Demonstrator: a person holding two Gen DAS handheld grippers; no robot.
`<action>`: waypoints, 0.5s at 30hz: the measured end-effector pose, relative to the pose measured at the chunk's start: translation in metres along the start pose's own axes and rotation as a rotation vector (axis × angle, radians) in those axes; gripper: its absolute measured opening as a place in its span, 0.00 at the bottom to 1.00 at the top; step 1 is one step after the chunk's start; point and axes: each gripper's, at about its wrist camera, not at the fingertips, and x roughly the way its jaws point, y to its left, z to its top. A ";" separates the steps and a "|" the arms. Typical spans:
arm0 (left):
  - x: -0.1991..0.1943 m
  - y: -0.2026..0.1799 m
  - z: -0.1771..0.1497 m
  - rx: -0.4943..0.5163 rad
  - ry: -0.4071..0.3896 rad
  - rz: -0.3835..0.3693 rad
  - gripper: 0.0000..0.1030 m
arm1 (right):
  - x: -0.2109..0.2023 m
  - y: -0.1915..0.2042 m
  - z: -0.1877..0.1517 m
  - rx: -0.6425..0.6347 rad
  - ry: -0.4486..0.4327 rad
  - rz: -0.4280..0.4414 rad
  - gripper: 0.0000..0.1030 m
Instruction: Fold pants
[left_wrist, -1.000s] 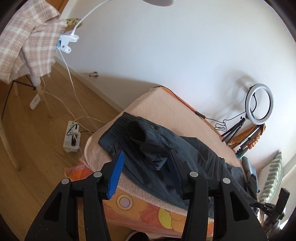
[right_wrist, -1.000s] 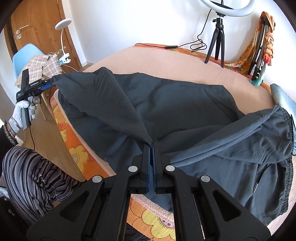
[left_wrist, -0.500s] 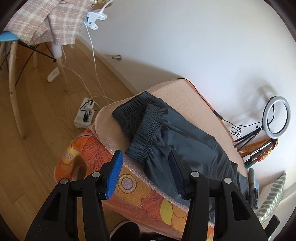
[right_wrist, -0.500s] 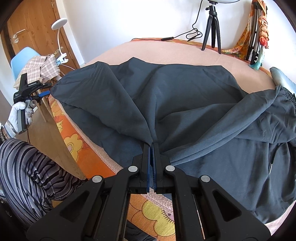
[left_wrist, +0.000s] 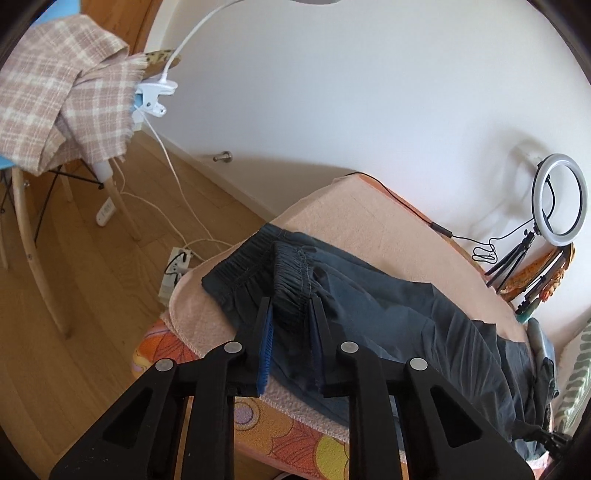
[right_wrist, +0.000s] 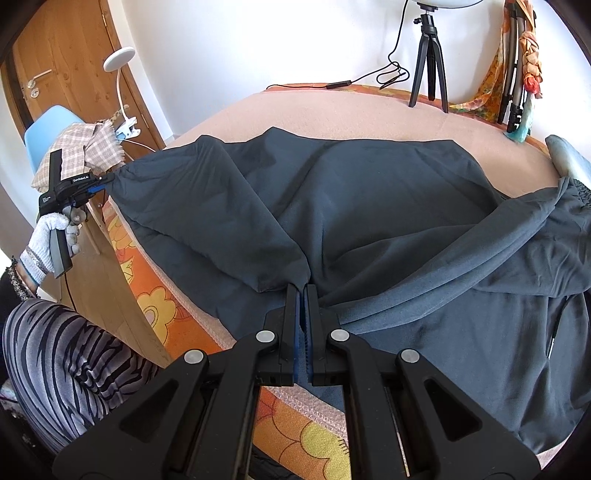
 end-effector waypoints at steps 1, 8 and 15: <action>0.000 -0.004 0.005 0.018 -0.004 -0.006 0.07 | 0.000 0.001 0.001 -0.001 -0.004 0.002 0.03; 0.003 -0.012 0.043 0.052 -0.042 -0.025 0.07 | -0.006 0.011 0.012 -0.008 -0.057 -0.003 0.03; 0.023 0.031 0.034 -0.026 0.010 -0.033 0.07 | 0.002 0.024 0.010 -0.052 -0.027 -0.003 0.03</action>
